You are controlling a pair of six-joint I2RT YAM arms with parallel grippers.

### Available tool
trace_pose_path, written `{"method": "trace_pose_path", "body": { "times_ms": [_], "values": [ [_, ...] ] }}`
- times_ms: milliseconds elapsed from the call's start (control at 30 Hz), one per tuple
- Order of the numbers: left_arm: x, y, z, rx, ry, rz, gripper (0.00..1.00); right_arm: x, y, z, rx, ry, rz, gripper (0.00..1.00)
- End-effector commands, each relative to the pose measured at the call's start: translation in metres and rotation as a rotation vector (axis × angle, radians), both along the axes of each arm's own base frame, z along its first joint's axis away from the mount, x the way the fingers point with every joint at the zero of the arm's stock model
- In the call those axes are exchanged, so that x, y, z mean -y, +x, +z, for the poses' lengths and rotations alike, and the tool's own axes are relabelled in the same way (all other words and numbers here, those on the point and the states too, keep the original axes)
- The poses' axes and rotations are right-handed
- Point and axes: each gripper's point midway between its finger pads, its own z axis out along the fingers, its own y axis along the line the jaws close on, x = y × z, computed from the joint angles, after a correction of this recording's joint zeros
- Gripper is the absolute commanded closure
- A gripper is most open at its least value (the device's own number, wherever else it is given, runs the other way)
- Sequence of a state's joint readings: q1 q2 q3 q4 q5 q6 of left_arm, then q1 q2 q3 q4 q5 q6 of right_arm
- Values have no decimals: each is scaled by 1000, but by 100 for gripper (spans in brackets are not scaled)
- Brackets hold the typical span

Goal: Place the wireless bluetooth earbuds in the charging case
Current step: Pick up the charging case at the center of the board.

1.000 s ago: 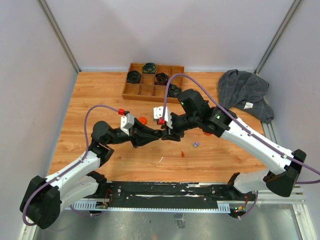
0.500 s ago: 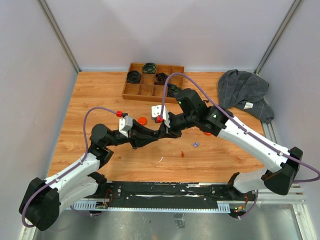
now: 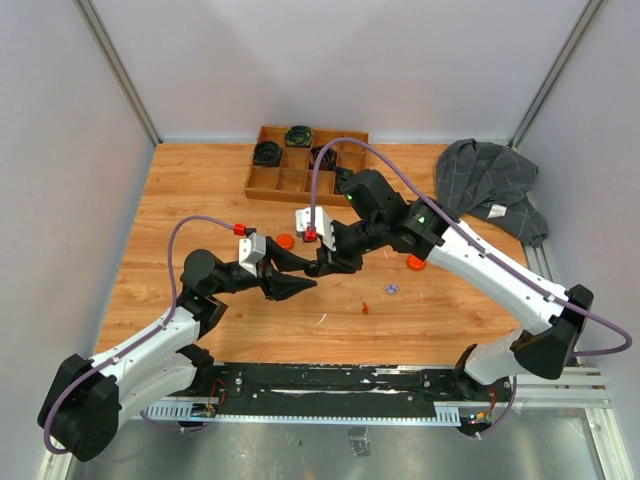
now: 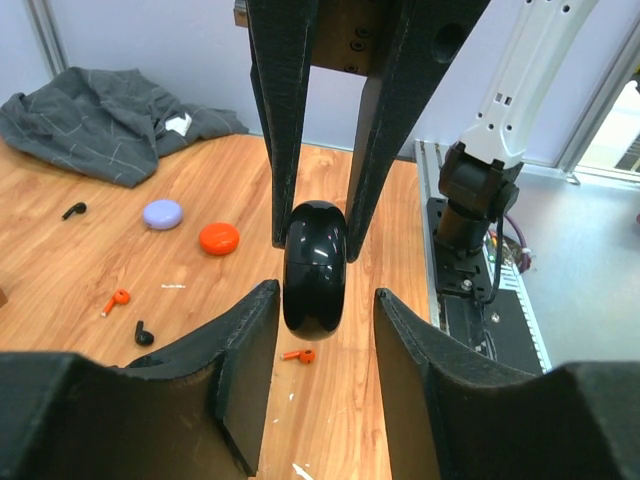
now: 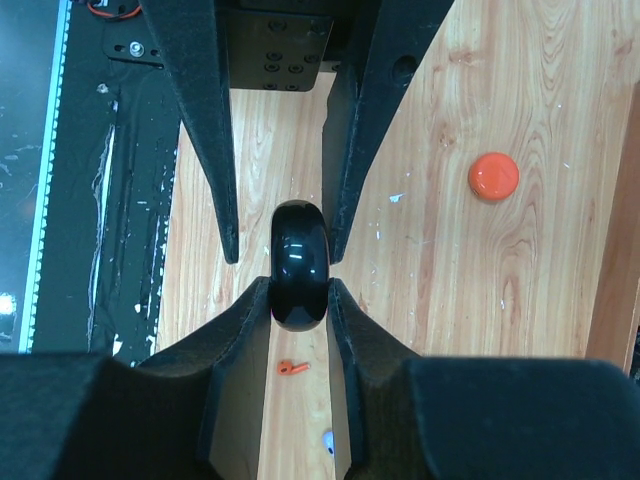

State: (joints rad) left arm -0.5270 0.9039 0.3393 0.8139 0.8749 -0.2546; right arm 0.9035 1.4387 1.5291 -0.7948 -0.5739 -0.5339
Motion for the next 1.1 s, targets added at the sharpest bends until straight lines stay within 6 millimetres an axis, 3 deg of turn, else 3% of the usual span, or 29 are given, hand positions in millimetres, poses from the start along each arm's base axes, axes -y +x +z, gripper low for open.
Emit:
{"method": "trace_pose_path", "body": {
  "times_ms": [0,500,567,700,833,1067],
  "values": [
    [0,-4,5,40,-16,-9,52,3,0,6,24,-30,6,99],
    [2,-2,3,22,-12,-10,62,-2,2,3,25,-68,1,99],
    [2,-2,2,21,-11,-10,66,-3,3,3,26,-72,-3,99],
    [2,-1,1,23,-10,-5,85,-3,3,2,29,-80,-5,99],
    [0,2,-1,23,-11,22,99,-4,5,2,43,-73,-18,89],
    [-6,8,-8,11,-44,93,100,-4,3,1,71,-5,-26,63]
  ]
}}
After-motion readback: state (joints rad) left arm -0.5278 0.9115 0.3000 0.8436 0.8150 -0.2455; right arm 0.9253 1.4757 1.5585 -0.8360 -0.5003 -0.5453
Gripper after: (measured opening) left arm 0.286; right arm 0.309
